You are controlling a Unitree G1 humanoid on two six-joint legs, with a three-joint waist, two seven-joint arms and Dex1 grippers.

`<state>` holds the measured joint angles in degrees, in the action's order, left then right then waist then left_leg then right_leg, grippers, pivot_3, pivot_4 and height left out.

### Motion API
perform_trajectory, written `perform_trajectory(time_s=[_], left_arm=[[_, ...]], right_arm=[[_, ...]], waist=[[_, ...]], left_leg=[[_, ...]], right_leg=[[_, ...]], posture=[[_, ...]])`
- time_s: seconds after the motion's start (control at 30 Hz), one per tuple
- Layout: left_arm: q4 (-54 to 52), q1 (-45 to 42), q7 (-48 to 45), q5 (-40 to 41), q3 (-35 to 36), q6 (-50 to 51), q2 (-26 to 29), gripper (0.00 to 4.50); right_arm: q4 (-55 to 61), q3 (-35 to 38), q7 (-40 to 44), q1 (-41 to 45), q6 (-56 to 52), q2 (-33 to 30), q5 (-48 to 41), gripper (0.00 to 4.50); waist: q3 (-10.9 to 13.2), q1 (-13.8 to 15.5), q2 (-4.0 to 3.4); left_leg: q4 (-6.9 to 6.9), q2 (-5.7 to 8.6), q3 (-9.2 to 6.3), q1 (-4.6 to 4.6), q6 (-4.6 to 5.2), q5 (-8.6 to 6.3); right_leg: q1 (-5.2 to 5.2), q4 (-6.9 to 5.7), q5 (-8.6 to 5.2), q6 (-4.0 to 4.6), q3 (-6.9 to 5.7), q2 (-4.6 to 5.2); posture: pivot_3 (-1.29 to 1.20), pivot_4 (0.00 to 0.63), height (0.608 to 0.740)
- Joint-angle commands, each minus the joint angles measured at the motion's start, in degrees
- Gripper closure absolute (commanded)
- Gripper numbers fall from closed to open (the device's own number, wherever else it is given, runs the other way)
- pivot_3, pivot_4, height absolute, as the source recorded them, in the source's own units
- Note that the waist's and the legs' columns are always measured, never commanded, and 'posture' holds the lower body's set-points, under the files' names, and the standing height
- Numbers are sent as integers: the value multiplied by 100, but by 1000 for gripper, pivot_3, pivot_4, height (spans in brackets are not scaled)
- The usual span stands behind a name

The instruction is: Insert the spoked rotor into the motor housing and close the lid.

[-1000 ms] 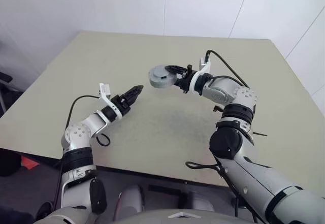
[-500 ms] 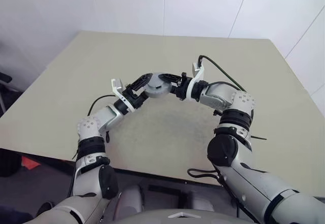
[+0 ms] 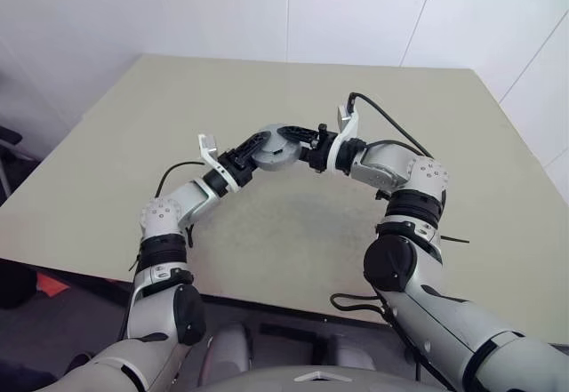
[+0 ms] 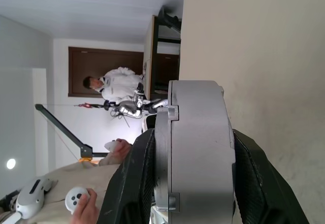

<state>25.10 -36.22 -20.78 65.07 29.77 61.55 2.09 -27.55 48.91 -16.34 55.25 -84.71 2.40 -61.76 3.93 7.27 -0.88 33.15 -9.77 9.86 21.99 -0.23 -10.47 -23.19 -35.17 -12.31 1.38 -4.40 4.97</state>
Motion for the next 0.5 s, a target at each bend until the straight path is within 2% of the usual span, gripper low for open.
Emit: perform_trajectory(time_s=[0.03,0.27,0.5], left_arm=[[-148,-75,-166,115,-70,18,7,2131],[-133,-91,-180,68,-117,-11,-8,2131],[-83,-86,-119,9,-77,-162,-2,2131]], right_arm=[[207,2,-85,156,157,10,-287,2387],[339,-320,253,83,238,-73,-296,2387],[542,-685,251,-52,767,-102,-109,209]], waist=[[0,0,0],[0,2,0],[0,4,0]], left_leg=[[3,0,0,0,0,0],[9,-1,-1,-1,-1,1],[15,-1,-2,-1,-1,1]], right_leg=[[0,-3,0,0,0,0],[0,-13,0,0,0,0],[0,-20,0,0,0,1]], posture=[[0,0,740],[0,0,740],[0,0,740]])
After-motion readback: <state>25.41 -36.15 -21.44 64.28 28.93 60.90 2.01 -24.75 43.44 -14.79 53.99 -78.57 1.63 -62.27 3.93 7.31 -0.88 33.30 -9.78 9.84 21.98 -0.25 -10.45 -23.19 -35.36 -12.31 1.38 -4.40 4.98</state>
